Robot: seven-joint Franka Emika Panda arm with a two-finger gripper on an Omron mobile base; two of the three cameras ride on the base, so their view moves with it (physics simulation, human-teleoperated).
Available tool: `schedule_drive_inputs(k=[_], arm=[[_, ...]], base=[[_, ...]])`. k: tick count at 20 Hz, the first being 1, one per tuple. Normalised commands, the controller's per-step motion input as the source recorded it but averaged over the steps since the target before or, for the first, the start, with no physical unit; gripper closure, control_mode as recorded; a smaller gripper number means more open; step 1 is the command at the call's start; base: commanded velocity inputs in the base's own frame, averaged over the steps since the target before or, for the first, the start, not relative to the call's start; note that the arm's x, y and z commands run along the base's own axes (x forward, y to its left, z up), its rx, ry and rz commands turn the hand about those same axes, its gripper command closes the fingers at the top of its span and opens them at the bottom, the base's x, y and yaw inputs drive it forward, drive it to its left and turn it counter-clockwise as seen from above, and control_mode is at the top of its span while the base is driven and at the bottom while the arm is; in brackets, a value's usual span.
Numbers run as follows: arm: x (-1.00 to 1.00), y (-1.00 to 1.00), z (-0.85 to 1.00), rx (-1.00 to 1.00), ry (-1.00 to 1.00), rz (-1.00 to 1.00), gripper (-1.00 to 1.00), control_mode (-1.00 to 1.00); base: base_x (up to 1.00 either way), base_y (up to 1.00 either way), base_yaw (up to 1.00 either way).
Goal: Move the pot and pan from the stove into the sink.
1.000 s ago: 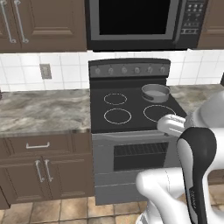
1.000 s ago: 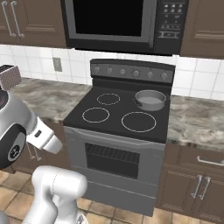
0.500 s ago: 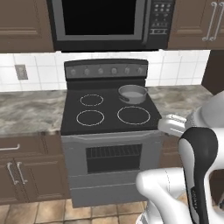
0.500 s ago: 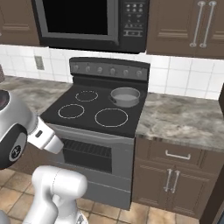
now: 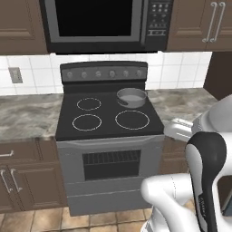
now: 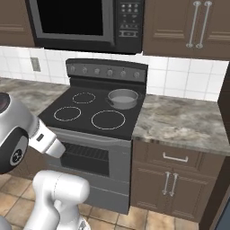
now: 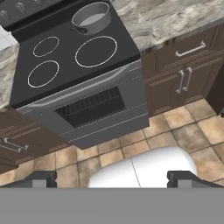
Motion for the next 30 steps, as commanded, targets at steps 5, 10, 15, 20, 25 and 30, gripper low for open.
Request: schedule_drive_inputs(k=[5, 10, 15, 20, 25, 30], arm=[[0.00, 0.00, 0.00, 0.00, 0.00, 0.00, -1.00, 1.00], [0.00, 0.00, 0.00, 0.00, 0.00, 0.00, -1.00, 1.00], [0.00, 0.00, 0.00, 0.00, 0.00, 0.00, -1.00, 1.00], [0.00, 0.00, 0.00, 0.00, 0.00, 0.00, -1.00, 1.00], [0.00, 0.00, 0.00, 0.00, 0.00, 0.00, -1.00, -1.00], [0.51, 0.00, 0.00, 0.00, 0.01, 0.00, -1.00, -1.00]], base=[[0.33, -0.22, -0.04], [0.48, -0.14, -0.05], [0.52, -0.06, -0.03], [0.35, -0.01, 0.00], [0.02, 0.00, 0.00], [0.00, 0.00, 0.00]])
